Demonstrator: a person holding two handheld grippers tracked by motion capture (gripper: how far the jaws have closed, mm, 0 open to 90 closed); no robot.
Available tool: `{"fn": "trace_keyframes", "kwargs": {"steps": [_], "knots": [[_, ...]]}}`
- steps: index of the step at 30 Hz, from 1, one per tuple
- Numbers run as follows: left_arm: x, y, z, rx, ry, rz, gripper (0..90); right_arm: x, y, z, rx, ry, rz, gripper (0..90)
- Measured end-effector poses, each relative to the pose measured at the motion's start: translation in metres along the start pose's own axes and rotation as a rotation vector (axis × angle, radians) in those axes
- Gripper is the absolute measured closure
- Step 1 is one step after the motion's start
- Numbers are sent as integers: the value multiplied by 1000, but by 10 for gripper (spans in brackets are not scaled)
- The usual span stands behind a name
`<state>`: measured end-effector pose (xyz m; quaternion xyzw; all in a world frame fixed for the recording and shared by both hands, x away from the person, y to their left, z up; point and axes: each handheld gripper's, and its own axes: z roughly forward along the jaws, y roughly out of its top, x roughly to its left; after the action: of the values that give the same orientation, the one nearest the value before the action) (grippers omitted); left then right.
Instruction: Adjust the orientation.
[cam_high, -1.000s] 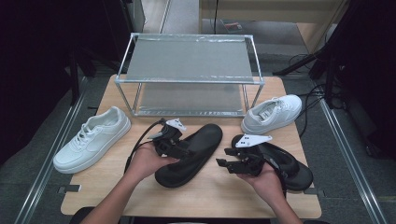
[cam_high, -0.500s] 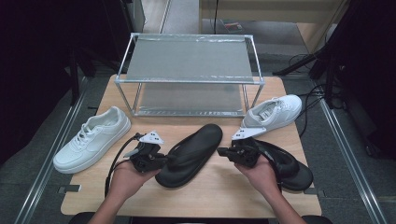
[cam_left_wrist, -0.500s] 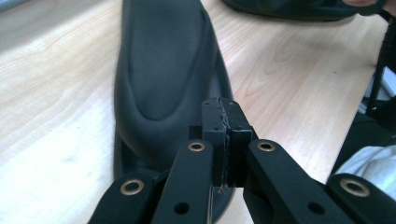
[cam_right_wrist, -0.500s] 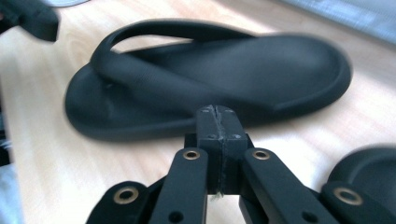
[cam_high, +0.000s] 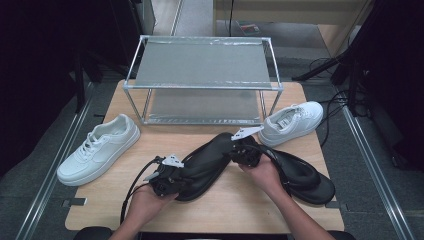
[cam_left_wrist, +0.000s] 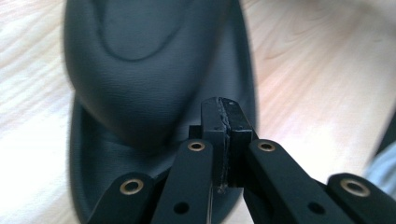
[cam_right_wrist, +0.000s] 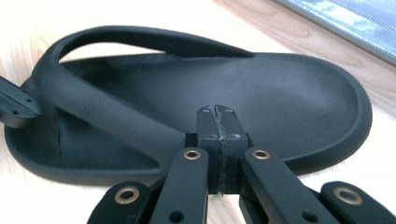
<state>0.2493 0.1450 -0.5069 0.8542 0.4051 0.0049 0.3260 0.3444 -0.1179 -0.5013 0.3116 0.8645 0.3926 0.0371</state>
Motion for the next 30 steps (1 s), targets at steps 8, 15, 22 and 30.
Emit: {"fn": "trace_keyframes", "kwargs": {"steps": [8,15,22,30], "knots": [[3,4,5,32,19,26,900,3,-1,1,3,-26,-22,900],[8,4,4,34,24,-3,900,3,0,-1,21,-8,-3,900],[22,4,-1,25,30,-38,900,10,0,0,38,3,-23,900],[39,5,-5,1,22,-64,900,17,0,-1,63,56,-26,900]]}}
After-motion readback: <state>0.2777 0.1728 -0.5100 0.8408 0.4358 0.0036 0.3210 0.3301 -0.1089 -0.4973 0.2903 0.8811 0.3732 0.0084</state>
